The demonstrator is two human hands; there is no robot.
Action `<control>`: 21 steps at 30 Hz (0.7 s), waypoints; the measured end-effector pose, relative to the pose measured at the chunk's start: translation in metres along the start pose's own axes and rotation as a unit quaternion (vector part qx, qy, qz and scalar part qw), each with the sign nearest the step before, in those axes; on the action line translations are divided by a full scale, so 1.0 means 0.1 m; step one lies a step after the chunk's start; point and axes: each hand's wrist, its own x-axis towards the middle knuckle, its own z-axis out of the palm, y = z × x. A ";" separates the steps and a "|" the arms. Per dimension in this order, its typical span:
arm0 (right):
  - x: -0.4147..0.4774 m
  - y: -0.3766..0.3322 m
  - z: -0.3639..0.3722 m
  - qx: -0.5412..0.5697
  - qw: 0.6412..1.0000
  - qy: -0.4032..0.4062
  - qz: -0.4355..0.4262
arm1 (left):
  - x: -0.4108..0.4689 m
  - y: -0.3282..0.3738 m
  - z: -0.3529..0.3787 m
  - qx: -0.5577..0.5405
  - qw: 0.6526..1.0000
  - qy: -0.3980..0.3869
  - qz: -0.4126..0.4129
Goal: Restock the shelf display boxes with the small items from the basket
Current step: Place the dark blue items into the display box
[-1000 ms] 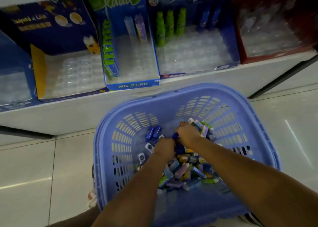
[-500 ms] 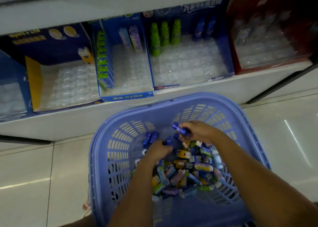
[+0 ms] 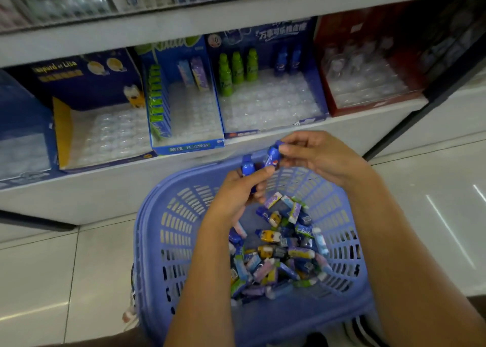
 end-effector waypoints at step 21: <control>1.08 -1.06 -0.28 -0.400 0.855 0.221 -0.244 | -0.01 0.67 0.42 -0.200 0.976 0.081 0.014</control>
